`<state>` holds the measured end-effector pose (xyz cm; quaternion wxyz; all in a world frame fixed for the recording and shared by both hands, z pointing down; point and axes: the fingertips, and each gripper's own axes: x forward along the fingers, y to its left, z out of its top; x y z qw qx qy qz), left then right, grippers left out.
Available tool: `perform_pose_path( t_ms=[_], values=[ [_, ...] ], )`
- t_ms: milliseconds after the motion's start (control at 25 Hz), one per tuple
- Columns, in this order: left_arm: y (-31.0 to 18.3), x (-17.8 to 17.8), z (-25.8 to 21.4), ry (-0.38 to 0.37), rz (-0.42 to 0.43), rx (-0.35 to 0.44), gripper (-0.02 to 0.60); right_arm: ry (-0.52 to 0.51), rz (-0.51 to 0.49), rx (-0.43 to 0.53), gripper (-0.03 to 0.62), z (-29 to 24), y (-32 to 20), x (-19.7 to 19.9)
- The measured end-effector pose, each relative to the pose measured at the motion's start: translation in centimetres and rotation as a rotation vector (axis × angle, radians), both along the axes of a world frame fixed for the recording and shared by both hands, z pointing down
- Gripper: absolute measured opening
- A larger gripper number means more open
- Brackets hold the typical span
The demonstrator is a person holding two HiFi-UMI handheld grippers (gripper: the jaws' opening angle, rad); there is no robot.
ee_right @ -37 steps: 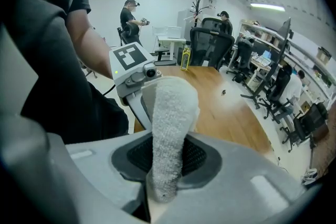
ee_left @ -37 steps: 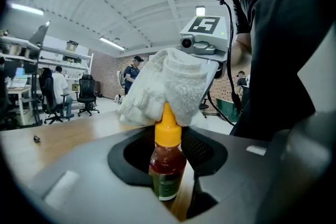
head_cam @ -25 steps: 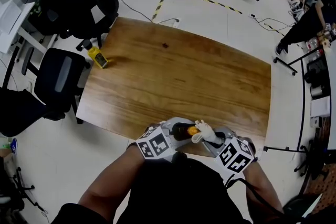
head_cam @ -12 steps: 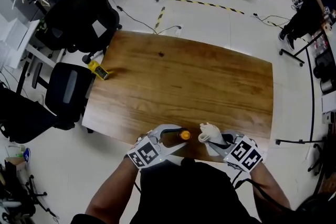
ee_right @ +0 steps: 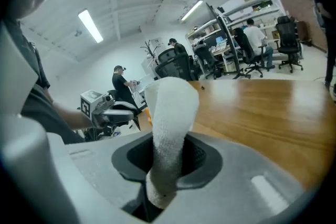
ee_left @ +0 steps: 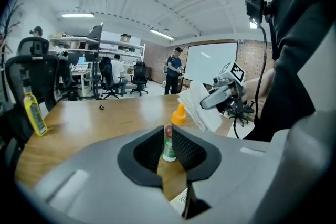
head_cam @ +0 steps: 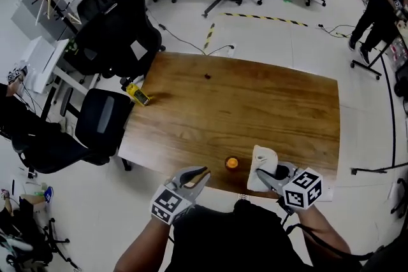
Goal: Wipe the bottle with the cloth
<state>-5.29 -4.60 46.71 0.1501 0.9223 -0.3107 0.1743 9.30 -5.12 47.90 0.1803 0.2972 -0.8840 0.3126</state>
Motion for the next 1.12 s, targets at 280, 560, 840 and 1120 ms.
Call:
perform_pose_path(
  t_ms=[280,560,840,1120],
  values=[
    [3.0,-3.8,-2.7,0.059,-0.093,-0.077,0.017,-0.119,0.382,0.044,0.081,-2.7,4.8,0.5],
    [10.3,-6.9,-4.8,0.179,-0.013,-0.103,0.017,-0.115,0.515,0.124,0.081,-5.7,16.4,-4.7],
    [15.2,-7.3,-5.2,0.176,0.062,-0.127,0.017,-0.083,0.588,0.166,0.081,-7.7,24.7,-5.8],
    [15.9,-6.4,-6.9,0.194,0.028,-0.119,0.017,-0.053,0.542,0.145,0.08,-7.3,27.1,-5.0]
  ],
)
